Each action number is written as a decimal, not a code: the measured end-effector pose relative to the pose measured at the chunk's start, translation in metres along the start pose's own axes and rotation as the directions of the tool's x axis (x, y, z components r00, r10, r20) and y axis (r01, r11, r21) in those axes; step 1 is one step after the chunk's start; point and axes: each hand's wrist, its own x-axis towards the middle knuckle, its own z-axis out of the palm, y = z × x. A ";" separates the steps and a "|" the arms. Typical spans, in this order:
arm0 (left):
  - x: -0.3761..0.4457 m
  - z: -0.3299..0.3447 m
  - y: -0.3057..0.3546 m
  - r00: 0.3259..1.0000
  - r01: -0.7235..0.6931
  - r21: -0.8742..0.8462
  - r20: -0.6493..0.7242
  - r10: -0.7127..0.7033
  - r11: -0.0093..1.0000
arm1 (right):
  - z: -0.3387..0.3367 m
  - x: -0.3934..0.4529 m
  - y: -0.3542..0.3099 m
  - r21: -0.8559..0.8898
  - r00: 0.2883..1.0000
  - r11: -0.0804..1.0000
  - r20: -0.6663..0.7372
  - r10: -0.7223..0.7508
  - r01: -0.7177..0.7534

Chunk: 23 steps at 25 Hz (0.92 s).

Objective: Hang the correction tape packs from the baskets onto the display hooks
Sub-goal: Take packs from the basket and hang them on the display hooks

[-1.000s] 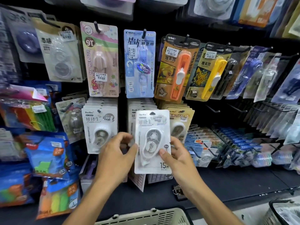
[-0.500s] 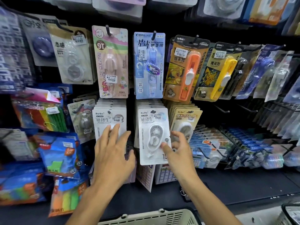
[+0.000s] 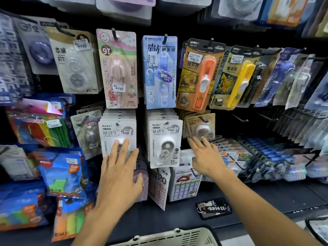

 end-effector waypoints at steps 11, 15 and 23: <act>-0.106 0.100 -0.011 0.797 0.008 -0.113 0.601 0.062 0.994 | 0.184 -0.152 -0.076 0.648 0.990 0.749 0.084 0.110 -0.138; -0.216 0.177 -0.049 0.276 0.228 0.105 0.946 -0.167 0.968 | 0.291 -0.221 -0.070 0.360 0.619 0.890 0.777 -0.120 -0.279; -0.280 0.282 -0.041 0.253 0.139 0.168 0.947 -0.199 0.976 | 0.370 -0.215 -0.030 0.219 0.569 0.889 0.820 0.055 -0.402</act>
